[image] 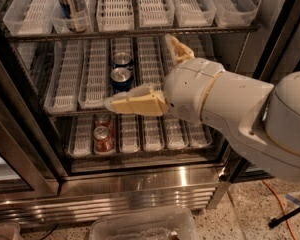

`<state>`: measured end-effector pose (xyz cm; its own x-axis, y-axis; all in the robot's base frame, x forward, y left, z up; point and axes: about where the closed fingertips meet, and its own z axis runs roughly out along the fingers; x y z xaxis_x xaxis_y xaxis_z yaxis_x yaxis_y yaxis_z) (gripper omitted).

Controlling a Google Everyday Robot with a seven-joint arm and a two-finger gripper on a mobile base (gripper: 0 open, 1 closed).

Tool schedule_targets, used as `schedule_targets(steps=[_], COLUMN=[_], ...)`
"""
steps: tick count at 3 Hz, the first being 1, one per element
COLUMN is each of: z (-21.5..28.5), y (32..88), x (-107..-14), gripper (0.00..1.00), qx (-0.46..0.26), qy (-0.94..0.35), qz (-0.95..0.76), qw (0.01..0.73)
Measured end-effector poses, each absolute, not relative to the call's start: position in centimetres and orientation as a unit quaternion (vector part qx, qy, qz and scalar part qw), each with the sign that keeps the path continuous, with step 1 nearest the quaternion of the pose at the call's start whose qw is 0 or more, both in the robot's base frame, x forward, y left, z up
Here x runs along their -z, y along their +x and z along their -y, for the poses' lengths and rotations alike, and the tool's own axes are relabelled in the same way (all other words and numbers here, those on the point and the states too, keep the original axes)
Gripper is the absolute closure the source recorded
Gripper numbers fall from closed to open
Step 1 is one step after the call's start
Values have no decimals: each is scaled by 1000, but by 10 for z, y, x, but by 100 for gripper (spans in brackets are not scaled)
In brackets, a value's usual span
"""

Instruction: Pick redbull can from top shelf of fridge

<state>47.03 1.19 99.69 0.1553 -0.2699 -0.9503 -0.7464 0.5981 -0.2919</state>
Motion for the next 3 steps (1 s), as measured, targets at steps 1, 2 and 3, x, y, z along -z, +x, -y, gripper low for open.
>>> schedule_targets(steps=[1, 2, 3], z=[-30, -31, -34], y=[466, 466, 471], x=[-1015, -1016, -1018], gripper=[0, 0, 0], qx=[-215, -216, -221], qy=[-375, -376, -356], qz=[-622, -621, -618], qw=[653, 653, 665])
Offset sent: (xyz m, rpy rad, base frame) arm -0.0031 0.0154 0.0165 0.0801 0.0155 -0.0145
